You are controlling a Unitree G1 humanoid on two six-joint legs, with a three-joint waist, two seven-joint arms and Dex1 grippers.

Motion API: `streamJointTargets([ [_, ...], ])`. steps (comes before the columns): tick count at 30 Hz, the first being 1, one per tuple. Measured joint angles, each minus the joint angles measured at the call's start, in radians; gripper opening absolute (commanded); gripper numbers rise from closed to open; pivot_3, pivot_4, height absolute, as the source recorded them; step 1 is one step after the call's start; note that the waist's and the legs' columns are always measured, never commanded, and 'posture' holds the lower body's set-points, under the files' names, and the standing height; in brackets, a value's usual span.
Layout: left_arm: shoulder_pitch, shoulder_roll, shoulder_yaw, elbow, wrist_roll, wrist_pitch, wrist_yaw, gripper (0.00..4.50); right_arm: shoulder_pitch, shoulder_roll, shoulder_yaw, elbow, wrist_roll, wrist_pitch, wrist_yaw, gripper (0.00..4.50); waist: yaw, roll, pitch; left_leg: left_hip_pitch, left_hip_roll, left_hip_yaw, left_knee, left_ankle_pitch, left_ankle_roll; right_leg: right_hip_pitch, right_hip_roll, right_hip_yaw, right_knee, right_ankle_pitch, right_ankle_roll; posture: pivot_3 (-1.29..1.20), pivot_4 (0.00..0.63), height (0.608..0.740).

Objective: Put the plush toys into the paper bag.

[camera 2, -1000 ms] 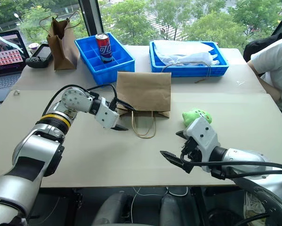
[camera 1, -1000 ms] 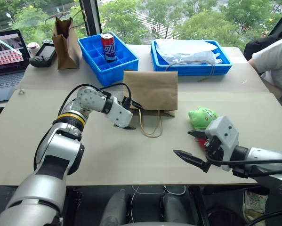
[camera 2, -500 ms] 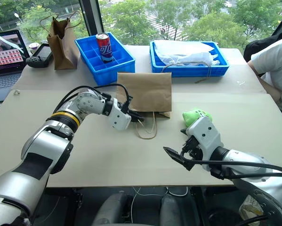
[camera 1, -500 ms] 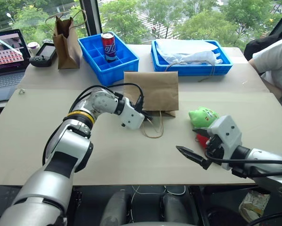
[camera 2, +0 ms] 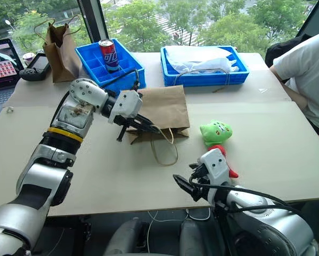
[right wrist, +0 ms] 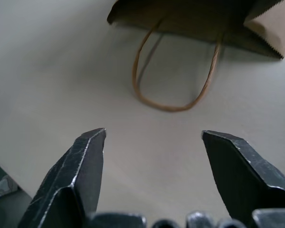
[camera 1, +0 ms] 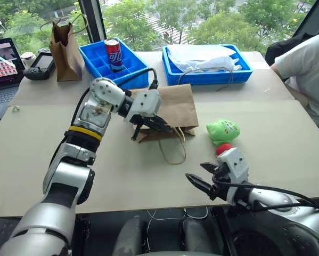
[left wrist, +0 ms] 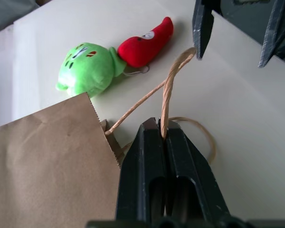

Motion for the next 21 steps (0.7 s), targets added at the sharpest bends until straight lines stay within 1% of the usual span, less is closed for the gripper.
streamJointTargets([
  [3,-0.007,0.024,-0.005,-0.170,-0.037,0.197,0.026,0.00,-0.033,0.038,0.056,0.043,-0.068,-0.002,-0.033,1.45,0.009,0.001,0.000,0.000,-0.001,0.000,0.001,0.001,-0.001,0.000,0.000,0.001,0.003,0.000,0.000,0.00,0.150,0.740],
  [4,-0.008,0.027,-0.001,-0.204,-0.045,0.244,0.039,0.00,-0.040,0.051,0.064,0.054,-0.082,-0.002,-0.041,1.06,0.011,0.001,0.000,0.001,-0.001,0.000,0.001,0.001,-0.001,0.000,0.000,0.001,0.003,-0.001,0.000,0.00,0.150,0.740],
  [6,-0.008,0.028,0.007,-0.250,-0.067,0.329,0.069,0.00,-0.053,0.083,0.086,0.067,-0.106,-0.002,-0.056,0.47,0.010,0.001,0.000,0.002,-0.001,0.000,0.000,0.001,-0.001,0.000,0.000,0.001,0.004,-0.001,0.000,0.00,0.150,0.740],
  [7,-0.009,0.024,0.009,-0.274,-0.079,0.379,0.092,0.00,-0.062,0.097,0.103,0.074,-0.116,-0.002,-0.058,0.06,0.010,0.001,0.000,0.002,-0.001,0.000,0.000,0.001,-0.001,0.000,0.000,0.001,0.005,-0.001,0.000,0.00,0.150,0.740],
  [9,-0.009,0.021,0.010,-0.311,-0.094,0.442,0.127,0.00,-0.077,0.115,0.128,0.082,-0.146,-0.003,-0.057,0.02,0.009,0.001,0.000,0.002,0.000,0.000,0.000,0.001,-0.002,0.000,0.001,0.001,0.005,-0.001,0.000,0.00,0.150,0.740],
  [12,-0.007,0.040,0.009,-0.355,-0.110,0.501,0.161,0.00,-0.129,0.150,0.124,0.134,-0.194,-0.031,-0.056,0.02,0.007,0.001,0.000,0.004,-0.001,0.000,0.000,0.002,-0.003,0.000,0.001,0.002,0.005,-0.001,0.000,0.00,0.150,0.740],
  [14,-0.003,0.056,0.002,-0.369,-0.107,0.501,0.169,0.00,-0.157,0.160,0.124,0.156,-0.209,-0.043,-0.053,0.02,0.007,0.001,0.001,0.005,0.000,0.000,0.000,0.002,-0.003,0.000,0.002,0.003,0.006,-0.001,-0.001,0.00,0.150,0.740],
  [16,0.008,0.077,-0.016,-0.372,-0.095,0.496,0.183,0.00,-0.202,0.196,0.123,0.211,-0.233,-0.076,-0.038,0.02,0.006,0.001,0.000,0.006,0.000,0.000,-0.001,0.002,-0.003,0.000,0.003,0.003,0.006,-0.001,-0.001,0.00,0.150,0.740],
  [21,0.021,0.072,-0.034,-0.389,-0.100,0.526,0.225,0.00,-0.276,0.217,0.150,0.381,-0.324,-0.167,0.016,0.02,0.009,0.002,0.001,0.005,0.000,0.000,-0.001,0.002,-0.003,0.000,0.003,0.004,0.006,-0.001,-0.001,0.00,0.150,0.740],
])
